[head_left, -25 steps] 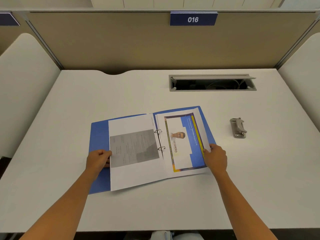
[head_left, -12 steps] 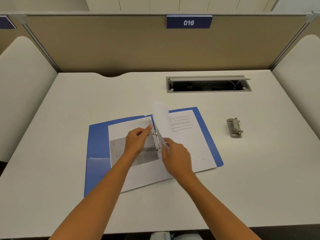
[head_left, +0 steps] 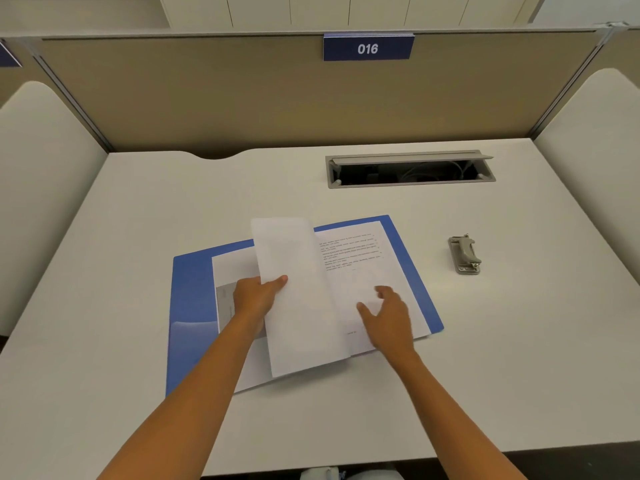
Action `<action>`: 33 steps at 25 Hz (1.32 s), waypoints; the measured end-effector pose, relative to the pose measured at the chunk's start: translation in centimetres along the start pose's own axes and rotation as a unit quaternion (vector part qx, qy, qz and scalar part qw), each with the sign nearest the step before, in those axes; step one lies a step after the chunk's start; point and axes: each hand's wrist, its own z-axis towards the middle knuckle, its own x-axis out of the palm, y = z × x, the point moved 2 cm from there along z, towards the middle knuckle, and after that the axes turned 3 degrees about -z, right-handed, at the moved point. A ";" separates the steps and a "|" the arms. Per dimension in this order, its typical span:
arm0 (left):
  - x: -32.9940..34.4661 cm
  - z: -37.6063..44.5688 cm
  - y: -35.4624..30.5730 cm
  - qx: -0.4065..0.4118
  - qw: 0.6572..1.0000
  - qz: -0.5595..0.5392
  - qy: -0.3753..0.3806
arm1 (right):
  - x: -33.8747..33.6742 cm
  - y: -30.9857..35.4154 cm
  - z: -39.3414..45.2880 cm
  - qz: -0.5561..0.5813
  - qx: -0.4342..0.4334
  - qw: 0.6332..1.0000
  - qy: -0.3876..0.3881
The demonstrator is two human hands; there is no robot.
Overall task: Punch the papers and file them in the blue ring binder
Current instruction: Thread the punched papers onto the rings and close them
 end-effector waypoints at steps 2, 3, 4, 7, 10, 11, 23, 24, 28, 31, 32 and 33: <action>-0.8 0.2 0.4 -0.018 0.999 -0.029 -0.005 | -0.7 -2.6 1.4 -0.092 0.078 0.993 -0.003; -1.4 0.6 0.8 -0.022 0.999 -0.037 -0.010 | -1.2 -3.5 1.8 -0.134 0.108 0.985 -0.002; -2.0 0.9 1.1 -0.026 0.999 -0.040 -0.019 | -1.7 -4.2 2.1 -0.163 0.130 0.978 0.000; -4.2 2.0 2.0 -0.034 0.997 -0.032 -0.055 | -2.4 -5.2 2.7 -0.196 0.163 0.967 0.003; -6.3 3.0 2.8 -0.044 0.995 -0.016 -0.091 | -2.4 -5.4 3.0 -0.226 0.176 0.958 0.000; -6.9 3.4 3.0 -0.040 0.994 -0.009 -0.099 | -2.4 -5.4 3.0 -0.229 0.181 0.956 0.001; -5.1 3.0 2.7 0.060 0.961 0.159 -0.219 | -2.4 -2.5 1.1 -0.082 0.052 0.988 -0.120; -4.0 2.4 2.4 0.100 0.962 0.149 -0.204 | -2.3 -1.4 0.7 -0.049 0.020 0.990 -0.134; 0.5 0.2 1.4 0.211 0.973 0.080 -0.047 | -0.8 2.8 -1.5 0.005 -0.128 0.988 -0.090; 3.0 -1.2 0.3 0.146 0.980 0.014 0.131 | 0.5 5.0 -3.1 0.069 -0.178 0.981 0.031; 3.5 -1.5 0.0 0.111 0.980 -0.017 0.163 | 0.9 5.4 -3.5 0.096 -0.177 0.977 0.067; 3.8 -1.7 -0.1 0.082 0.980 -0.050 0.177 | 1.3 5.7 -3.8 0.114 -0.173 0.974 0.095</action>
